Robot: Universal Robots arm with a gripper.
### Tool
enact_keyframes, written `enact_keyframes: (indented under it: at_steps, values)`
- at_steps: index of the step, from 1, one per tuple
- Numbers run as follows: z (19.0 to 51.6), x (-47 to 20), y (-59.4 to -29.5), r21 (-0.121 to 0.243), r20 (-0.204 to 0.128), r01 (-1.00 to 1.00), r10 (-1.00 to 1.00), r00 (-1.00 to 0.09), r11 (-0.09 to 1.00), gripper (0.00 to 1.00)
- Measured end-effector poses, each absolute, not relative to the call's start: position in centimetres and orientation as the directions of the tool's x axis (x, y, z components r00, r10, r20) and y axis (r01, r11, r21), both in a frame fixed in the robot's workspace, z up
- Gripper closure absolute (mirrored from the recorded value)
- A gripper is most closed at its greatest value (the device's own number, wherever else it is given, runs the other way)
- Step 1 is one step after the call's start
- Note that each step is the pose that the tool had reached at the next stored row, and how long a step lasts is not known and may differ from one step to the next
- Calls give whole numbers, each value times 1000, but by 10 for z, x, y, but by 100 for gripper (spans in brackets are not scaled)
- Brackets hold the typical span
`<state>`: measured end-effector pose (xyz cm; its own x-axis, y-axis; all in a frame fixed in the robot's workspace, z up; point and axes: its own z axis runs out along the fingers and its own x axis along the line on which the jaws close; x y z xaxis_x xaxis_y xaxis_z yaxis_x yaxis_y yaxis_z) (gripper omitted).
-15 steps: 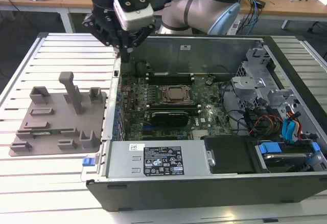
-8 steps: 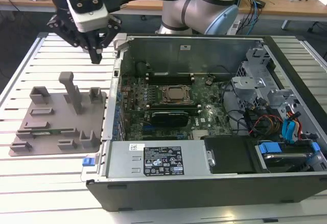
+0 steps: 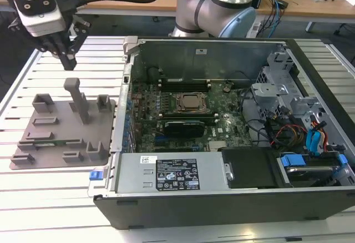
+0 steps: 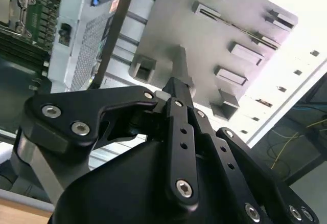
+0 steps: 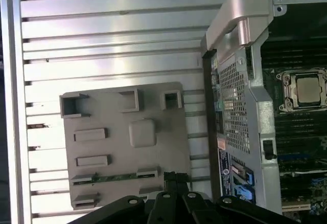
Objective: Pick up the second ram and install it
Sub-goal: 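Reach for the second ram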
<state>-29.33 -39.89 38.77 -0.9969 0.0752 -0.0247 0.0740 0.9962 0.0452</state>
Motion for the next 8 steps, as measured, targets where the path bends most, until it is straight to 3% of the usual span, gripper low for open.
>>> enact_keyframes:
  at_steps: [8]
  values:
    - [386, -332, -399, 45, -25, 74, 75, -997, 996, 90]
